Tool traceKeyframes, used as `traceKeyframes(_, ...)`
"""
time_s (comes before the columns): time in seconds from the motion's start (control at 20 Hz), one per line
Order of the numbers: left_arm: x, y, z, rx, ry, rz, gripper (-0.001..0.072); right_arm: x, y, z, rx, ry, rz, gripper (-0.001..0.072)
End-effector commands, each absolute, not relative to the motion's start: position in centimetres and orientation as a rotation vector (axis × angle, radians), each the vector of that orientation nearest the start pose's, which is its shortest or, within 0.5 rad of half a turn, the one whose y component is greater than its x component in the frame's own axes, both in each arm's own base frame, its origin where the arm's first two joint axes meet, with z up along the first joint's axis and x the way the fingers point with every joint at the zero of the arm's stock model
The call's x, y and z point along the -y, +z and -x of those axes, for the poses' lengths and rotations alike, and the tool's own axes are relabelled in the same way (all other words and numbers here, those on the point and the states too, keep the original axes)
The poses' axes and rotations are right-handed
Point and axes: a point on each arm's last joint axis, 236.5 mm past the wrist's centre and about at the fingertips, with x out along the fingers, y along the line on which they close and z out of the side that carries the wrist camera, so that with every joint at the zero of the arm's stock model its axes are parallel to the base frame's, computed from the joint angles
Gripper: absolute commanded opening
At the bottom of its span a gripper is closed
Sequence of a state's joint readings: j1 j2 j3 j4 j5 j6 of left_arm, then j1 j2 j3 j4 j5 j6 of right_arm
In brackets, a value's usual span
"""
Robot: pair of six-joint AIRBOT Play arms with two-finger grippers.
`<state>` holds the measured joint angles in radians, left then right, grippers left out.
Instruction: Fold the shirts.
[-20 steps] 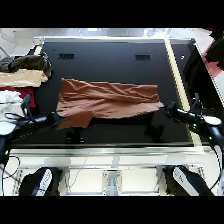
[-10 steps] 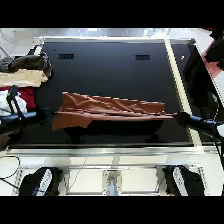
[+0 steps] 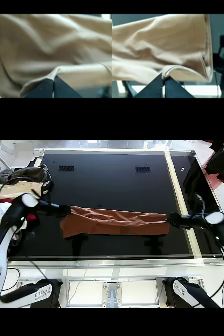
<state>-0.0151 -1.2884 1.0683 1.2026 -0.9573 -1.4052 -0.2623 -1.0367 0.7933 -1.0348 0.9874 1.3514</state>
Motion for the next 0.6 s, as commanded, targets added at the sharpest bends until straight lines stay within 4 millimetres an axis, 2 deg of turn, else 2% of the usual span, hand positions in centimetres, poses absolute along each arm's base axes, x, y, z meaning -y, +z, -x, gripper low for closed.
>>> traceKeyframes(0.0,6.3,-2.3,-45.8,-1.108,-0.165,0.115,0.0009,-0.6,-4.1,-35.9,-1.194,0.049,-0.427,0.0013)
traceKeyframes(0.15,6.1,-3.4,-47.5,-1.121,-0.155,0.105,0.0009,1.0,-6.4,-36.0,-1.24,-0.013,-0.408,0.0013)
traceKeyframes(0.35,5.7,-6.6,-45.8,-1.237,-0.152,0.06,0.001,1.5,-6.9,-37.8,-1.185,-0.035,-0.416,0.0013)
traceKeyframes(0.45,5.8,-7.3,-45.6,-1.257,-0.155,0.052,0.001,1.5,-7.1,-38.4,-1.173,-0.039,-0.432,0.0013)
traceKeyframes(0.55,6.0,-8.0,-45.5,-1.272,-0.159,0.049,0.0011,1.4,-7.8,-38.2,-1.195,-0.04,-0.435,0.0013)
